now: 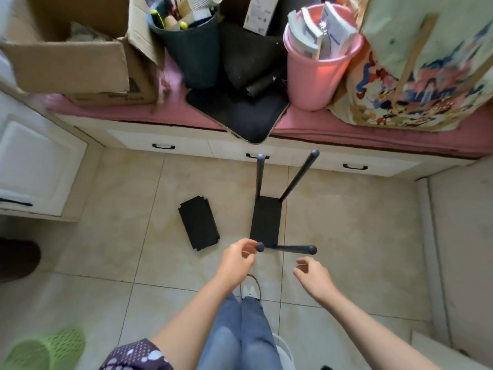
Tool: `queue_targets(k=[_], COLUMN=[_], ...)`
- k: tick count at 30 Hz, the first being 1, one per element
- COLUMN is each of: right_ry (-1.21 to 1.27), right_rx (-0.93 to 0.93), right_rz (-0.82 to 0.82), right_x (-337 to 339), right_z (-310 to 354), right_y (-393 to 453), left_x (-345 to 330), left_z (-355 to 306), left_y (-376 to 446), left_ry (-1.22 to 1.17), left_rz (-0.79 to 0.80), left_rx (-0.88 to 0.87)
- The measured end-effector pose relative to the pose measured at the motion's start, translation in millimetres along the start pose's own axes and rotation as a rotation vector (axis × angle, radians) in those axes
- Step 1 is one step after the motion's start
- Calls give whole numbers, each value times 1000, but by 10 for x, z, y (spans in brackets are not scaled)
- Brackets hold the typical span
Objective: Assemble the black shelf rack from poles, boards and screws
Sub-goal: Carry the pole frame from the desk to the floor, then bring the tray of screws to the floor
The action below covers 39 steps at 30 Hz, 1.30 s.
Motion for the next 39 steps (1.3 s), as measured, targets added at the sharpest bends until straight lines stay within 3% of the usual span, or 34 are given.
queue_targets(k=[9, 15, 26, 39], right_ry=[-115, -278, -562, -648], right_rx=[313, 540, 862, 1053], right_rz=[106, 187, 405, 512], right_x=[-370, -1014, -2660, -4790], right_z=[992, 1734, 2601, 3532], right_y=[-915, -1553, -2823, -4275], left_x=[729, 1414, 2221, 3369], left_z=[46, 525, 1789, 3406], left_y=[-1024, -1931, -3760, -5248], left_ry=[-82, -140, -451, -538], left_rz=[-248, -553, -1081, -1350], left_rx=[6, 115, 342, 457])
Point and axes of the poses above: each hand's wrist, its own y-axis towards the middle knuckle, its own x-axis out of the back of the hand, z = x × y, the point moved 9 cm from there along y, towards the middle knuckle, and after that the axes turned 5 degrees about -x, right-handed, at the moved point
